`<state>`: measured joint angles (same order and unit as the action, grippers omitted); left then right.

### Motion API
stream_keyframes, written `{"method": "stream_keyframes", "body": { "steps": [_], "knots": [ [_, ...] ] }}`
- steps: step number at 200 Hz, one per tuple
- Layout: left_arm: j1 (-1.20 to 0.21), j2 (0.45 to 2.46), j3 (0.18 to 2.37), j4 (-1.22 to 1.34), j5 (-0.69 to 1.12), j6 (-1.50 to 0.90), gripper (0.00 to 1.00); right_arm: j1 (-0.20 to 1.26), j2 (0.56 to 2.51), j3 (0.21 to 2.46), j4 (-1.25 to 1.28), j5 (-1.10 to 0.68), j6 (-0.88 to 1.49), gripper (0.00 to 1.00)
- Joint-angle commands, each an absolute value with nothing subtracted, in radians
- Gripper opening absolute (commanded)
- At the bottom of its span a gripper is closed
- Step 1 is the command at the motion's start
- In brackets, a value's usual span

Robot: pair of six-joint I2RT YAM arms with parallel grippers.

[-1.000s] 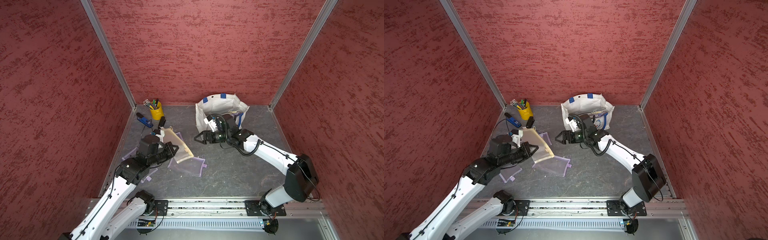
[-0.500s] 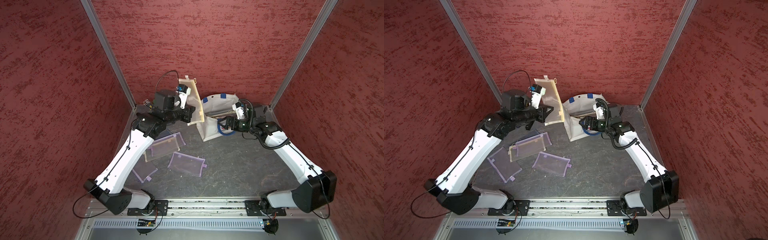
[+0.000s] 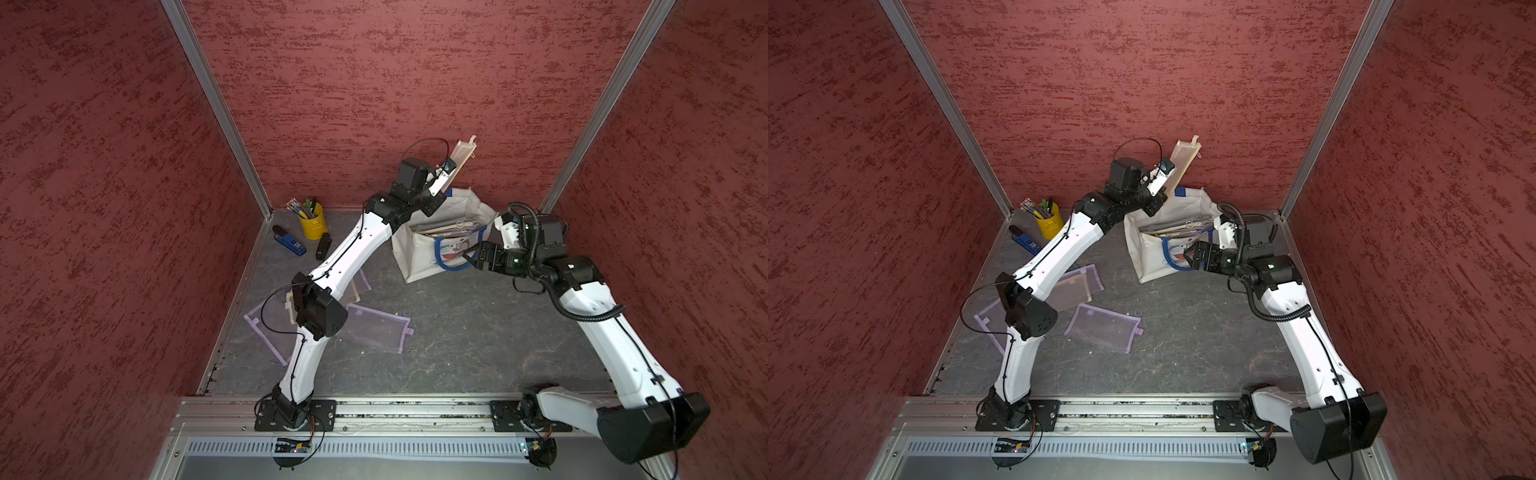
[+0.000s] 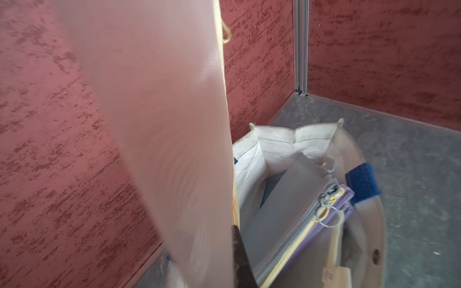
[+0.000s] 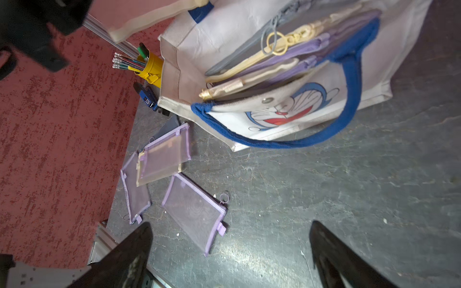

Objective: Put the pencil pouch into the canvas bag
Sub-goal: Place the pencil pouch in the canvas bag.

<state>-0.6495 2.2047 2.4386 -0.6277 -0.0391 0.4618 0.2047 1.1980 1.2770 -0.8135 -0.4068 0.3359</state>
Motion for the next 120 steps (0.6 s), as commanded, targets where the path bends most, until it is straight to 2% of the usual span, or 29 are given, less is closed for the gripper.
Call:
{"method": "stream_keyframes", "body": {
  "steps": [1,100,109,120],
  "knots": [
    [-0.654,2.258,2.473,-0.636,-0.102,0.567,0.00,0.193,1.174,1.267,-0.903,-0.373,0.287,0.98],
    [-0.652,2.233,2.237,-0.626,-0.109,0.608,0.00,0.175,1.141,1.253,-0.885,-0.391,0.296,0.98],
    [-0.650,2.234,2.239,-0.630,-0.109,0.608,0.04,0.174,1.141,1.253,-0.877,-0.396,0.303,0.98],
    [-0.647,2.235,2.245,-0.633,-0.109,0.607,0.14,0.175,1.144,1.259,-0.870,-0.398,0.305,0.98]
  ]
}}
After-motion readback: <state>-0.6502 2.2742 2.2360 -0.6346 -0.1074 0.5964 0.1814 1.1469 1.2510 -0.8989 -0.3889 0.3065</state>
